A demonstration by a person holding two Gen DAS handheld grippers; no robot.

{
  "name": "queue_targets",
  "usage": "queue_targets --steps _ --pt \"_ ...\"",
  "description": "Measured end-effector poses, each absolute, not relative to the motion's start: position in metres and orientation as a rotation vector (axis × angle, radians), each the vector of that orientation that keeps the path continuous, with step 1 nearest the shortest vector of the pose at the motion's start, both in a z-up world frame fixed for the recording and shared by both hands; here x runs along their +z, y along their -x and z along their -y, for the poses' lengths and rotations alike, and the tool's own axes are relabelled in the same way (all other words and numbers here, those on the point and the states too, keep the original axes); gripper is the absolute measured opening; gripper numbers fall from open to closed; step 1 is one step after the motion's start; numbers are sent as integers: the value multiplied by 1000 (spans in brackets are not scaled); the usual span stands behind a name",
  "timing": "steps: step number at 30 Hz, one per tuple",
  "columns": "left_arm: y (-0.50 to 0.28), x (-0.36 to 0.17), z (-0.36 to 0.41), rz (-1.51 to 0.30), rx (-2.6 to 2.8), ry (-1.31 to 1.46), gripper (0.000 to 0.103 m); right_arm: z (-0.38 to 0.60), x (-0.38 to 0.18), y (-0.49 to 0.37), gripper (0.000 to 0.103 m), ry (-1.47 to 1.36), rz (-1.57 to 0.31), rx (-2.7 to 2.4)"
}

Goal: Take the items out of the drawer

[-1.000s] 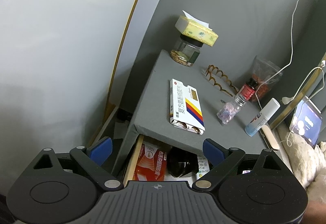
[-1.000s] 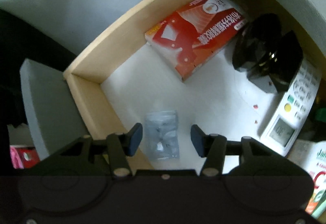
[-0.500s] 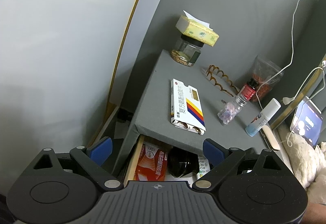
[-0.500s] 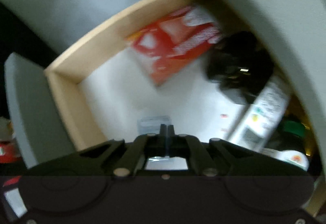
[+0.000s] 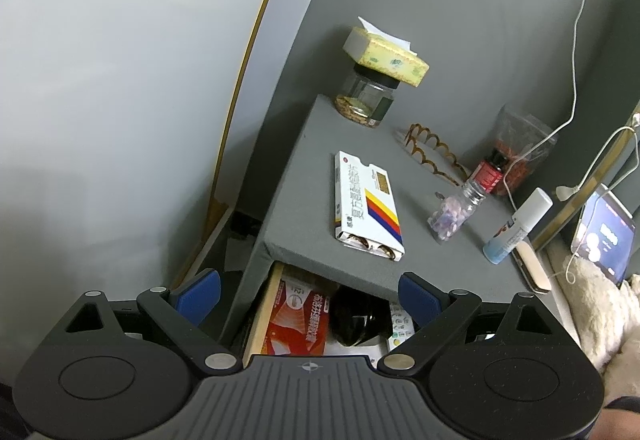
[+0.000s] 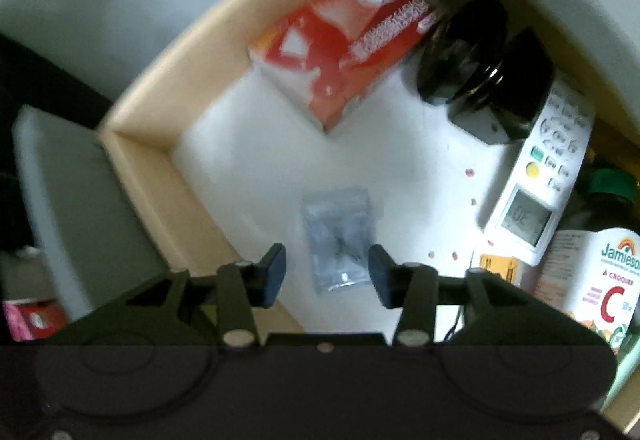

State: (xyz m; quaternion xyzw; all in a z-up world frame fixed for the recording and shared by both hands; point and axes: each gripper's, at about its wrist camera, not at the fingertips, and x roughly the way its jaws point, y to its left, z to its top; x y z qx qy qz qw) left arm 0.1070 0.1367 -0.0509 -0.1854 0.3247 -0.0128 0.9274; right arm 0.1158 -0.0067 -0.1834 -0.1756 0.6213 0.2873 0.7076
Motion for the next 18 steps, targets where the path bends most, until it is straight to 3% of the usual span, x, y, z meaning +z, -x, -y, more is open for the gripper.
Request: queue_targets --steps 6,18 --pt "-109 -52 -137 -667 -24 378 93 -4 -184 -124 36 455 -1408 655" --pt "-110 -51 -138 -664 -30 386 93 66 -158 -150 36 106 -1398 613"
